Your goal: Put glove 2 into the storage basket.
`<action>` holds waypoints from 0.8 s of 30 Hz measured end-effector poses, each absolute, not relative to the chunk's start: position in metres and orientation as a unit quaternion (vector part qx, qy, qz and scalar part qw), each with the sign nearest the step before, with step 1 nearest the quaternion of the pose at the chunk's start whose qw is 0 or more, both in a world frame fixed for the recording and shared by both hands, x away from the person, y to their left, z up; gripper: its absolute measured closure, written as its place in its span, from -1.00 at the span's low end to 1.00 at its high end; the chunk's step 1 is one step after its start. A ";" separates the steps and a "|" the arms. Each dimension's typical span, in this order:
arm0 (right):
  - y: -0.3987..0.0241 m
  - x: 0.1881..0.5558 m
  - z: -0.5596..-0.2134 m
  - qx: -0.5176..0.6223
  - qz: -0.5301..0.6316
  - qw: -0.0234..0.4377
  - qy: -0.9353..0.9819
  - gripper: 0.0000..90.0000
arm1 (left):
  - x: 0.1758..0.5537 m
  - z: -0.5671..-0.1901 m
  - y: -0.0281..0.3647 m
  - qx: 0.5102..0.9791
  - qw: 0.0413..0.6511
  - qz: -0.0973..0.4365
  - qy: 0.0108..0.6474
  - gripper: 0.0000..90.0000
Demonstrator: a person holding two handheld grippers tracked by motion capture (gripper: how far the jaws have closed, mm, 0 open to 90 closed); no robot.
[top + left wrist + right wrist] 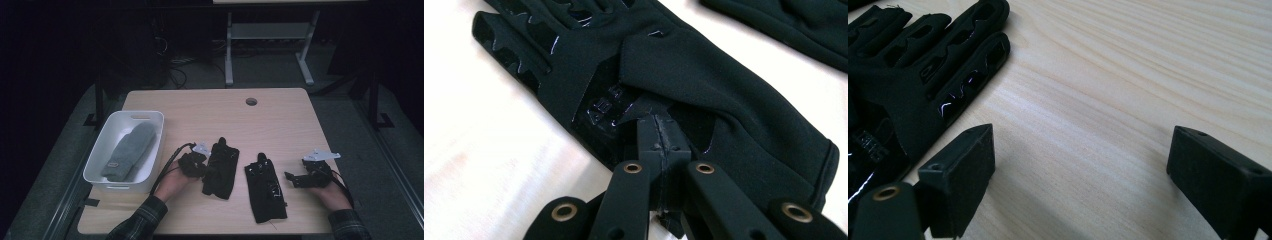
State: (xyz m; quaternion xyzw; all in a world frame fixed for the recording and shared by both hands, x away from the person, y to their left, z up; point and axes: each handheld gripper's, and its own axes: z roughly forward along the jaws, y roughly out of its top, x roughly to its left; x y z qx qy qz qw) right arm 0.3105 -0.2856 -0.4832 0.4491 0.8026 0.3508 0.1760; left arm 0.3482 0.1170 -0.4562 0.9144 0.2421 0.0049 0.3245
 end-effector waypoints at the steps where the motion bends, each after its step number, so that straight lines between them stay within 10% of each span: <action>1: -0.286 0.310 -0.483 0.449 0.351 0.176 0.803 -0.74 | 0.346 -0.455 0.118 0.919 0.317 0.005 0.233 0.99; 16: -0.286 0.311 -0.483 0.449 0.350 0.176 0.803 -0.74 | 0.316 -0.451 0.125 0.923 0.317 -0.017 0.217 0.98; 24: -0.286 0.309 -0.478 0.447 0.344 0.175 0.807 -0.52 | 0.313 -0.442 0.138 0.909 0.342 0.009 0.238 0.58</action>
